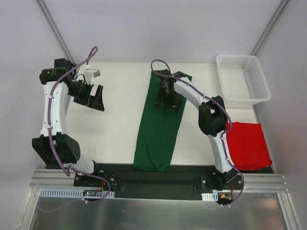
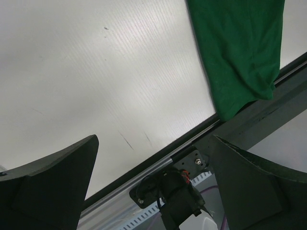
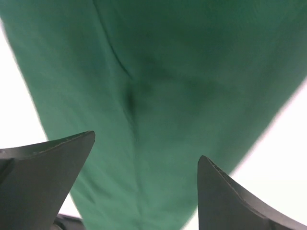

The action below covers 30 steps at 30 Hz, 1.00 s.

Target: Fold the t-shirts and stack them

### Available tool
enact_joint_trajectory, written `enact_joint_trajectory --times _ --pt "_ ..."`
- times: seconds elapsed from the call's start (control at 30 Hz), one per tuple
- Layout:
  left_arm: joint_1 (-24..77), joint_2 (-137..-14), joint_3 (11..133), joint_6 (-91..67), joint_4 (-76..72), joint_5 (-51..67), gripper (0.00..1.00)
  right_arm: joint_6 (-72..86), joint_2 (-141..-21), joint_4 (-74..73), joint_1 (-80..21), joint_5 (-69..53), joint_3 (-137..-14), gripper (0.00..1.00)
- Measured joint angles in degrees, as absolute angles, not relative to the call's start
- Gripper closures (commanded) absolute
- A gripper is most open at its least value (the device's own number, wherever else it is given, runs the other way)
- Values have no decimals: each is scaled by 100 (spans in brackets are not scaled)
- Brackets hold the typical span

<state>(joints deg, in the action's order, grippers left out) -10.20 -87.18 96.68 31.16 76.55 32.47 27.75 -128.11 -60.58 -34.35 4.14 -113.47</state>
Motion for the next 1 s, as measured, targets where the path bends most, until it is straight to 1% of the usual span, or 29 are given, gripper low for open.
enact_joint_trajectory --times 0.13,0.27,0.4,0.6,1.0 --pt "-1024 -8624 9657 3118 7655 3234 1 3402 -13286 -5793 -3439 346 -11970 4" --pt "-1031 -8589 9614 3159 7653 3203 1 4056 -13301 -5553 -3535 202 -11981 4" --pt "-1111 -8582 9542 3236 7653 3148 1 4407 -13281 -5417 -3653 331 -11950 4" --pt "-1181 -8580 9463 3262 7655 3131 1 4388 -13297 -5841 -3848 733 -12379 4" --pt "-1323 -8477 9190 3293 7655 3133 1 3854 -13428 -6377 -4211 1597 -12197 4"
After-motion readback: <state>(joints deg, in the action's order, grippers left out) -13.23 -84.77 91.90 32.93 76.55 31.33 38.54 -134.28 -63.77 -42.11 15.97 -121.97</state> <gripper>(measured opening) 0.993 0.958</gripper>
